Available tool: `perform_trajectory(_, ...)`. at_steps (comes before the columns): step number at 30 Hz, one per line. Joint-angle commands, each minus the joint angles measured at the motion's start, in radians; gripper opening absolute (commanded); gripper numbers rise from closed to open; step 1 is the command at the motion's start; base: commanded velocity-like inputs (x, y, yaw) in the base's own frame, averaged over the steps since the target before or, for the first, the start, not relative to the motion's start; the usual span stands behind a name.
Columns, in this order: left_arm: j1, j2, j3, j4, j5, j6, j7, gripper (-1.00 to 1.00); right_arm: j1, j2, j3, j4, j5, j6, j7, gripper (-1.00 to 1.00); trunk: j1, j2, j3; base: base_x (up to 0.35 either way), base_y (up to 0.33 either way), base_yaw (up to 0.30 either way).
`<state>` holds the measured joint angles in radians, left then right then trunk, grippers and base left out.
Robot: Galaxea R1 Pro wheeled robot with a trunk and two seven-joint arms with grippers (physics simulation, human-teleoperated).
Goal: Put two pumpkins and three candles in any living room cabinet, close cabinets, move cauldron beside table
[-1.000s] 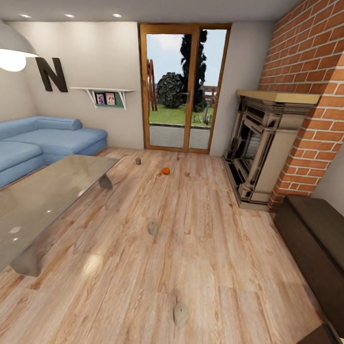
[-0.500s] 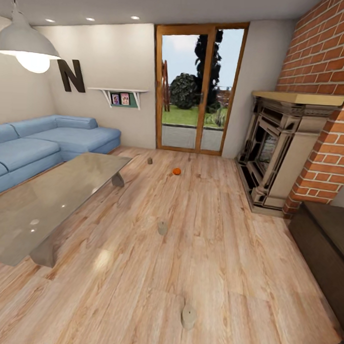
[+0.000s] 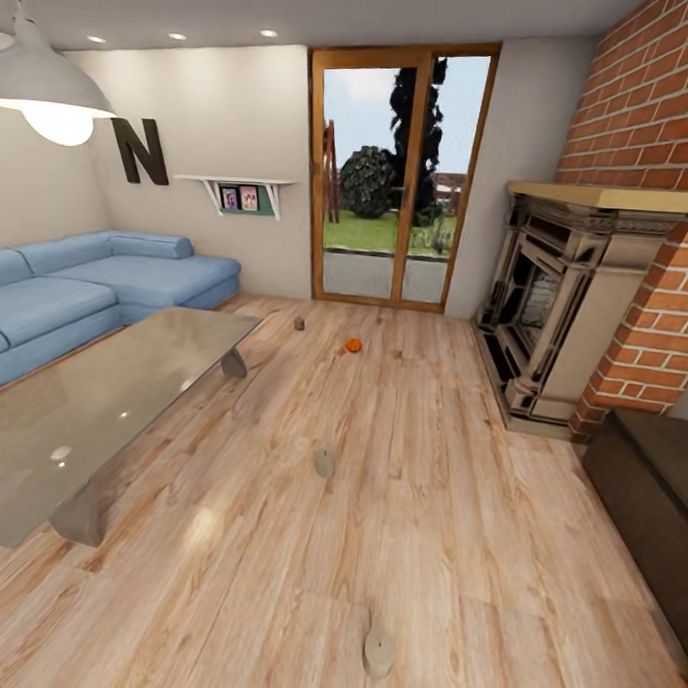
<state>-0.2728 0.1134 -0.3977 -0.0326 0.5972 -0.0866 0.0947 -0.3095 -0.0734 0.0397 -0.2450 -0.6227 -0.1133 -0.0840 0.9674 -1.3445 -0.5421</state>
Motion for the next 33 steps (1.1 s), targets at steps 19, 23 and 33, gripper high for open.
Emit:
perform_trajectory(19,-0.007,0.062,-0.009,-0.003,0.007,-0.039,-0.012,1.0,0.0,0.006,0.006,0.0,-0.006,-0.003,-0.002,1.0,0.0,0.0,-0.001,0.03,0.085,0.0)
perform_trajectory(23,-0.009,0.062,-0.009,-0.003,0.007,-0.042,-0.012,1.0,0.0,0.006,0.007,0.0,-0.006,-0.003,-0.002,1.0,0.0,0.0,-0.001,0.076,0.089,0.0)
perform_trajectory(33,-0.01,0.061,-0.009,-0.003,0.007,-0.042,-0.012,1.0,0.0,0.006,0.051,0.0,-0.006,-0.004,-0.005,1.0,0.0,0.0,-0.001,0.09,0.184,0.0)
